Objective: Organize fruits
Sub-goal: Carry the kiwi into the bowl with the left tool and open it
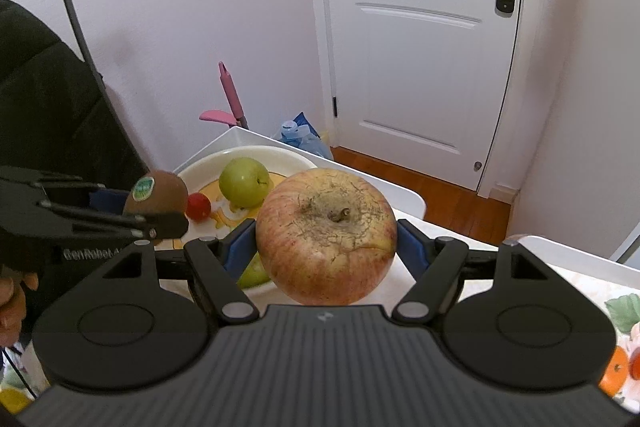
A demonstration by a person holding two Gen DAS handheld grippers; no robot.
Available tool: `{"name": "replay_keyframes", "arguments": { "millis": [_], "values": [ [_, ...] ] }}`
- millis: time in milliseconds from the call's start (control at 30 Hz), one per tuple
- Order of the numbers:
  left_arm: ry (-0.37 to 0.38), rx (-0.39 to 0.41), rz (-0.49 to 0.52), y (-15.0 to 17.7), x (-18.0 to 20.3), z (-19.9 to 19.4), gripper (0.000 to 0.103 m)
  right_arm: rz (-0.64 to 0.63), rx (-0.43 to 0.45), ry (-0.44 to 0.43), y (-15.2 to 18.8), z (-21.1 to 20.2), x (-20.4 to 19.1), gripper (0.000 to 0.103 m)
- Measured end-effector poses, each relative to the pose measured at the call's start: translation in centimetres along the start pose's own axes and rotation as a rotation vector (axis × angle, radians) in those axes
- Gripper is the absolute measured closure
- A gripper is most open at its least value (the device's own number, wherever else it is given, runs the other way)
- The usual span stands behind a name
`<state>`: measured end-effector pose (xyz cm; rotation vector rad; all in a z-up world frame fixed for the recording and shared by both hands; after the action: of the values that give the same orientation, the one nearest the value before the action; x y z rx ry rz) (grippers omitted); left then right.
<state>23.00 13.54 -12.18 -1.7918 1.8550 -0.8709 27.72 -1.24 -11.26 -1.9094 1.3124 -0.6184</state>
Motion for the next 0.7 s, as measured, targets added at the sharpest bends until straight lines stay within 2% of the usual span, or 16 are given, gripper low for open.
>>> {"name": "replay_keyframes", "arguments": {
  "millis": [333, 600, 633, 667, 700],
  "values": [
    [0.053, -0.075, 0.142, 1.3, -2.1, 3.7, 0.053, 0.034, -0.017, 0.054, -1.0, 2.9, -2.1, 0.014],
    [0.089, -0.138, 0.193, 1.5, -2.4, 5.7, 0.052, 0.034, -0.033, 0.082, -1.8, 5.6, -2.9, 0.014],
    [0.096, -0.135, 0.193, 1.4, -2.4, 5.7, 0.05, 0.034, -0.035, 0.083, -2.0, 5.9, -3.0, 0.014],
    [0.103, -0.121, 0.193, 1.3, -2.5, 5.6, 0.038, 0.032, -0.037, 0.083, -2.1, 6.2, -3.1, 0.014],
    [0.109, -0.105, 0.196, 1.2, -2.5, 5.3, 0.02, 0.031, -0.038, 0.082, -2.2, 6.6, -3.2, 0.014]
  ]
}}
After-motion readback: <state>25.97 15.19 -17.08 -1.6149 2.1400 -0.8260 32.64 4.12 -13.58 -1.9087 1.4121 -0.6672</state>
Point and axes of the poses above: each gripper's, at about its wrist camera, not at the fingertips, and z roughly the way its jaws point, x to its right, y to its underside, the point moved 9 cm from there along z, roughly the way its jaws point, and after that the axes turned 8 degrees about y, right-handed, at the moved point
